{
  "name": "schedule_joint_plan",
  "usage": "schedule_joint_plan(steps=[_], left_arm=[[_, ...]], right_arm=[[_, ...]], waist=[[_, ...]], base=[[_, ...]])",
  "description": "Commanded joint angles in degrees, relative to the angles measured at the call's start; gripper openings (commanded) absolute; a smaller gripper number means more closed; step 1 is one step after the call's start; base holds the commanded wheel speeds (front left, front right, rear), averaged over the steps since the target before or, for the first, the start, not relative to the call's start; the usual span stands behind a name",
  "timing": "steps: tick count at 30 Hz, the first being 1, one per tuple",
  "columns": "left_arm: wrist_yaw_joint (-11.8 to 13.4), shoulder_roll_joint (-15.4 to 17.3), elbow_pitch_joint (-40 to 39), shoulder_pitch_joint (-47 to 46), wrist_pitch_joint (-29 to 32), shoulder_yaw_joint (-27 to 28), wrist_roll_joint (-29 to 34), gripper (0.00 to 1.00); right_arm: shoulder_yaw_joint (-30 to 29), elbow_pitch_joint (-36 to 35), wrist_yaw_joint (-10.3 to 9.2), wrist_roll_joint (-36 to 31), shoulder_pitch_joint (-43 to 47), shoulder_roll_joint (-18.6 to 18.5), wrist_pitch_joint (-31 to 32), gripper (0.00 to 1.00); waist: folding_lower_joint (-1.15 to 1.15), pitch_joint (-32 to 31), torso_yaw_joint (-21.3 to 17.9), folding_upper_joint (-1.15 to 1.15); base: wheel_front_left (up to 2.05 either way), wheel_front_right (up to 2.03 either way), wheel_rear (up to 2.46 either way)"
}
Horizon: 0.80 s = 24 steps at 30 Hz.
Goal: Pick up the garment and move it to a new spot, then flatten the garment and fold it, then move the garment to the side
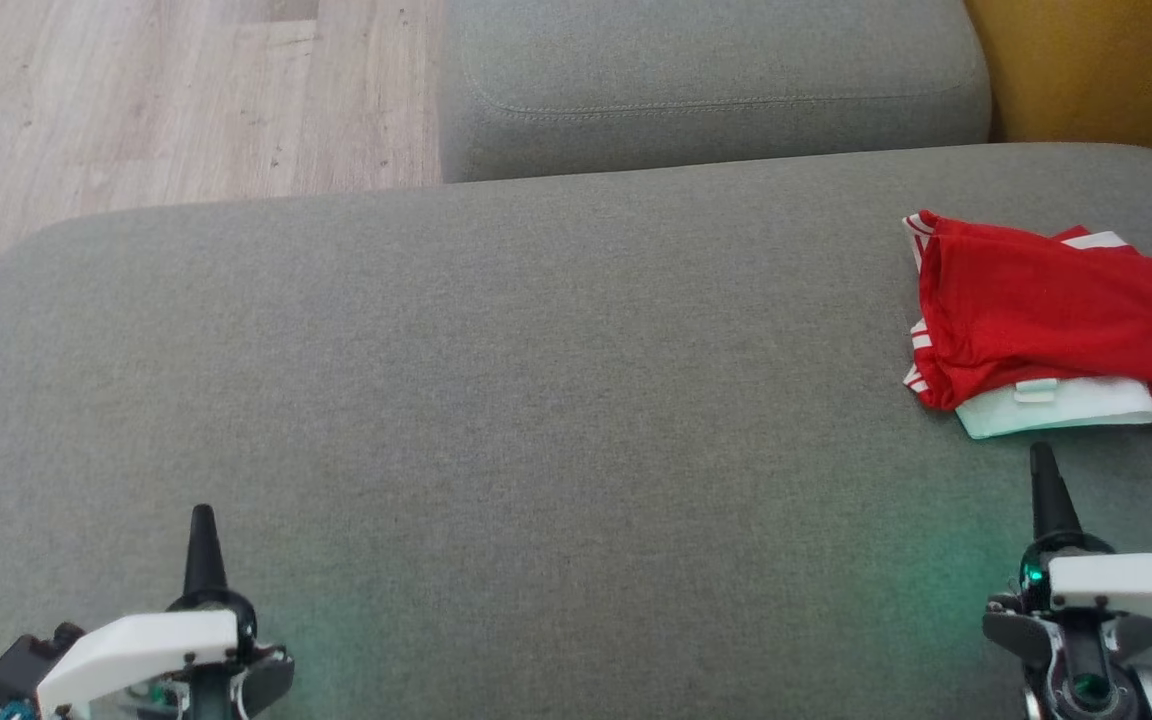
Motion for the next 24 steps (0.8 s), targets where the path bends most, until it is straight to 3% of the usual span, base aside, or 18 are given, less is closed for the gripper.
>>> schedule_joint_plan(steps=[1, 24], left_arm=[[-0.6, 0.2, -2.1, -3.1, 0.3, 2.0, -1.2, 0.0], [-1.6, 0.3, -2.9, -4.0, 4.2, 4.8, -14.1, 0.0]], right_arm=[[0.6, -2.3, -0.03, 1.5, -3.1, -0.3, 0.7, 0.0], [-1.0, -4.1, -0.04, 15.9, -3.6, -0.3, 4.4, 0.0]], waist=[[0.0, 0.0, 0.0, 0.0], [0.0, 0.1, -0.1, 0.0]], base=[[0.0, 0.0, 0.0], [0.0, 0.0, 0.0]])
